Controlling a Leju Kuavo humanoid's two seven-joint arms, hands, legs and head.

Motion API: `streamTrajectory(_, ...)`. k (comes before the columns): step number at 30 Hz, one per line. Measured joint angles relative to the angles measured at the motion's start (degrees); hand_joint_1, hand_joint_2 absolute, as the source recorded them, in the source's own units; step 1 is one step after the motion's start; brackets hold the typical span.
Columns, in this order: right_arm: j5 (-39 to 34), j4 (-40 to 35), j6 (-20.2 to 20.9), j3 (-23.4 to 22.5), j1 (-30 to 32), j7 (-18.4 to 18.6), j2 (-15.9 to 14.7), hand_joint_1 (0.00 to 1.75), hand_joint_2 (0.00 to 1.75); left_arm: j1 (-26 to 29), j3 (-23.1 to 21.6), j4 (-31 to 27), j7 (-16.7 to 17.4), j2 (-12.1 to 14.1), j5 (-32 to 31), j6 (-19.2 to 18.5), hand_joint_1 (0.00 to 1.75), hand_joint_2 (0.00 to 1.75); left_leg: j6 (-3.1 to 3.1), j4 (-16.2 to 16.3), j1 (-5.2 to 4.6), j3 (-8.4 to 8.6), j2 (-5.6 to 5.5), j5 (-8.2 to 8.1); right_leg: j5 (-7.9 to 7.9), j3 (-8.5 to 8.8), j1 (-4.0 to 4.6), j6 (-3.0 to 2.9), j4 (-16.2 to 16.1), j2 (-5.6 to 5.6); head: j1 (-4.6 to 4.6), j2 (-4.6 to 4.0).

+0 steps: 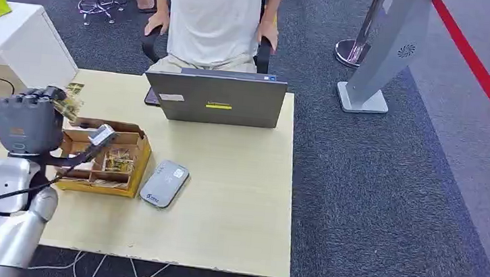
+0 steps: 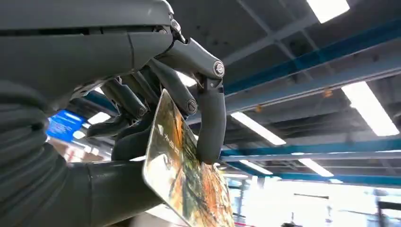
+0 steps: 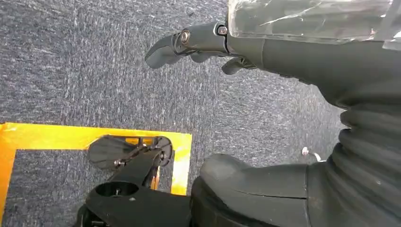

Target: Pass the card to the sensor for recognition and then transmit it.

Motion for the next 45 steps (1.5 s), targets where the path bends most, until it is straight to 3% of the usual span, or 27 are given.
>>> streamTrajectory(6,0.15,0.02,-0.07,0.00,-0.01,0.13,0.13,0.00,1.75,0.89,-9.53,-4.34,2.01,-5.24,-1.83,-0.76,1.75,1.75,0.00,-0.01,0.03,0.01,0.01,0.00,0.01,-0.01,0.03,0.00,0.02,0.02,-0.02,0.00)
streamTrajectory(14,0.26,0.11,-0.37,0.00,-0.01,0.39,0.13,0.00,1.75,1.23,-14.35,-4.56,2.66,-8.41,-1.68,-1.51,1.75,1.75,0.00,-0.02,0.04,-0.01,0.00,0.00,0.00,-0.01,0.05,0.00,0.02,0.03,-0.02,0.00)
streamTrajectory(17,0.24,0.13,-0.46,0.00,0.00,0.37,0.20,0.00,1.75,1.21,-14.92,-4.21,4.29,-8.93,-2.34,-4.93,1.75,1.75,0.00,-0.02,0.04,-0.01,0.00,0.00,0.00,-0.02,0.04,0.00,0.01,0.03,-0.02,0.00)
streamTrajectory(21,-0.26,0.17,-0.59,0.00,-0.01,0.39,0.28,0.00,1.75,0.33,-16.88,0.04,9.57,-9.57,-2.01,-16.43,1.75,1.75,0.02,-0.01,0.04,-0.01,0.01,0.02,0.01,-0.03,0.05,0.00,0.02,0.03,-0.02,0.00)
streamTrajectory(23,-0.39,0.17,-0.61,0.00,0.06,0.55,0.28,0.00,1.75,-0.34,-17.46,2.68,11.48,-9.87,-1.59,-18.80,1.75,1.75,0.02,-0.02,0.04,0.00,0.02,0.03,0.03,-0.03,0.05,-0.01,0.02,0.04,-0.02,0.00)
streamTrajectory(28,-0.57,0.17,-0.63,0.00,0.11,0.63,0.31,0.00,1.75,-1.33,-18.39,7.72,13.66,-10.00,-0.78,-20.74,1.75,1.75,0.04,-0.01,0.04,-0.02,0.01,0.05,0.03,-0.04,0.05,-0.02,0.03,0.05,-0.02,0.00)
streamTrajectory(45,-0.17,0.22,0.20,0.00,0.12,1.35,0.42,0.00,1.75,-2.65,-18.57,14.06,16.83,-9.94,1.29,-26.01,1.75,1.75,0.04,-0.02,0.04,-0.03,0.01,0.05,0.03,-0.04,0.05,-0.01,0.03,0.04,-0.02,0.00)
